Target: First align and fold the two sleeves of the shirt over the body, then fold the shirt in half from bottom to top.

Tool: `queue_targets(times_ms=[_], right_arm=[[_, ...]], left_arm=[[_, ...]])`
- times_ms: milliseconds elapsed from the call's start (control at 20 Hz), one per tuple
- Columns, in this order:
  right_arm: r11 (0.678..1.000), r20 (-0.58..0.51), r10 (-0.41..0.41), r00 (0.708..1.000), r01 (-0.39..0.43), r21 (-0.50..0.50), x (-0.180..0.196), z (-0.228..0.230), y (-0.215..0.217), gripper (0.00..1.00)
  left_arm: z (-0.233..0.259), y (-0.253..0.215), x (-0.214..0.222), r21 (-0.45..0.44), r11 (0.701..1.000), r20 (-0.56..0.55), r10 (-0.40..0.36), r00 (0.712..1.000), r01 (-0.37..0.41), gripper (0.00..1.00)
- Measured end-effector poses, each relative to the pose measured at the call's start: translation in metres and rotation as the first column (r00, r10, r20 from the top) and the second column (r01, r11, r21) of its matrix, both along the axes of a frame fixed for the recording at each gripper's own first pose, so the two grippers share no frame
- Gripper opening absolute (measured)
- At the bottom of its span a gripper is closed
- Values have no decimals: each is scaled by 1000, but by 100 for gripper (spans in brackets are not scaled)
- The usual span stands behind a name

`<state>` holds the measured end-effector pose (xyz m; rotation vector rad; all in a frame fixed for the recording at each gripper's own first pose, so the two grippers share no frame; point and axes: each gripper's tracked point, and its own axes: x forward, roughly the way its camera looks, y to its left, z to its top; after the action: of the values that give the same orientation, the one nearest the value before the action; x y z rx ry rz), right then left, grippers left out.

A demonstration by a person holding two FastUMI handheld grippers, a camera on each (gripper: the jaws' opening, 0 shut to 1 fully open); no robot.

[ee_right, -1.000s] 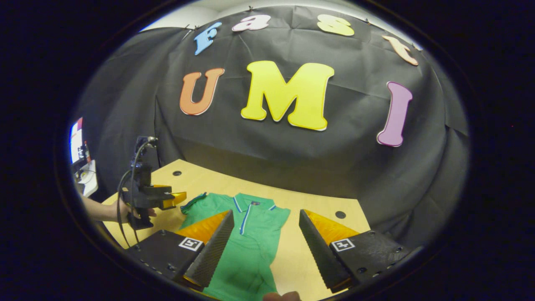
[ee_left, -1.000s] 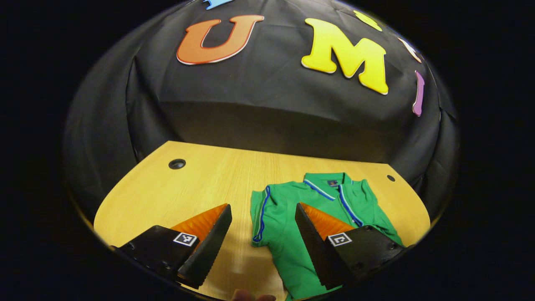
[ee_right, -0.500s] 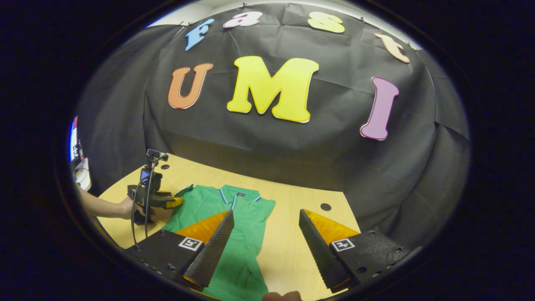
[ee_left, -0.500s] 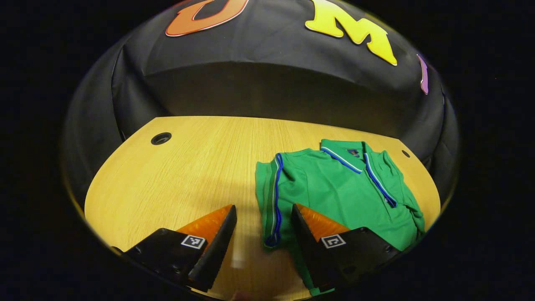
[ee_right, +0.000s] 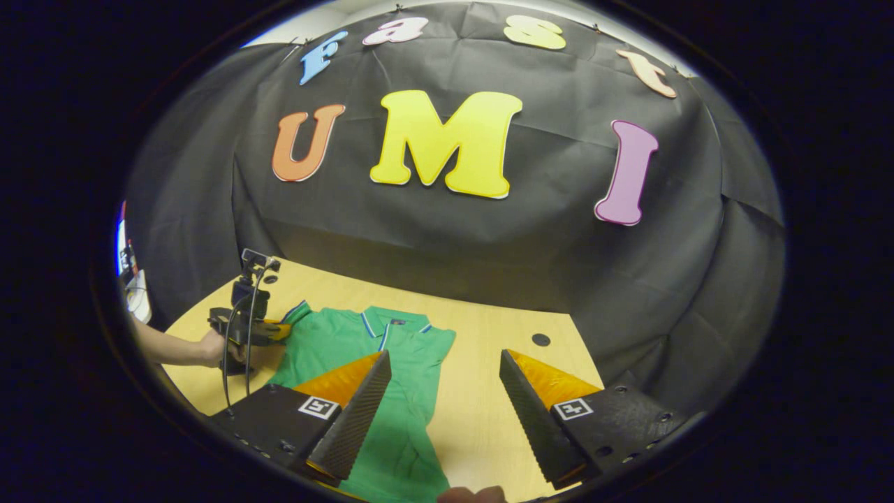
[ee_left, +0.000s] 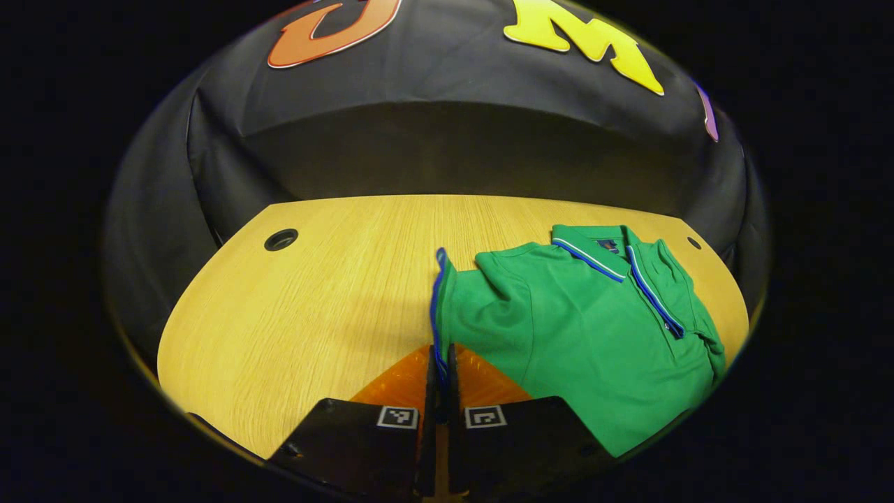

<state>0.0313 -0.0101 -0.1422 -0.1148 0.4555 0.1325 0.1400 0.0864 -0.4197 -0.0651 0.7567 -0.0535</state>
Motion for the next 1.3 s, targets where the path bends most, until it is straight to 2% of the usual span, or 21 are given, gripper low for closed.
queue_targets(times_ms=[150, 300, 350, 400, 500, 700, 900, 1000, 1050, 1150, 1300], right_arm=[[1000, 2, -3, 1000, 3, 12, 0, 1, -1, 95], [1000, 15, -7, 1000, 6, 27, -1, 5, -2, 95], [999, 16, -9, 1000, 9, 33, -2, 5, -3, 95], [999, 19, -13, 1000, 12, 40, -2, 7, -4, 95], [998, 23, -25, 999, 24, 55, -3, 8, -10, 95], [994, 27, -75, 997, 72, 79, -9, 14, -31, 95], [987, 37, -145, 989, 142, 71, -18, 19, -65, 96], [980, 45, -186, 981, 183, 74, -21, 23, -84, 97], [977, 47, -203, 978, 200, 74, -23, 24, -92, 94], [971, 47, -229, 972, 225, 74, -26, 23, -104, 95], [969, 38, -239, 970, 236, 73, -27, 18, -108, 95]], left_arm=[[12, -12, 0, -41, 999, 5, -25, 1000, 25, 3], [36, -13, 5, -69, 998, 37, -2, 999, 5, 3], [48, -15, 7, -85, 996, 48, 9, 999, -5, 0], [57, -18, 10, -102, 995, 60, 20, 998, -13, 3], [74, -32, 15, -120, 993, 73, 16, 997, -7, 3], [92, -79, 27, -96, 994, 88, -44, 995, 53, 3], [88, -138, 30, -59, 992, 57, -112, 992, 115, 3], [80, -161, 32, -55, 990, 43, -125, 991, 127, 4], [77, -168, 32, -47, 991, 35, -124, 992, 125, 4], [74, -181, 33, -45, 990, 30, -129, 991, 130, 9], [88, -187, 34, -47, 990, 69, -128, 989, 132, 100]])
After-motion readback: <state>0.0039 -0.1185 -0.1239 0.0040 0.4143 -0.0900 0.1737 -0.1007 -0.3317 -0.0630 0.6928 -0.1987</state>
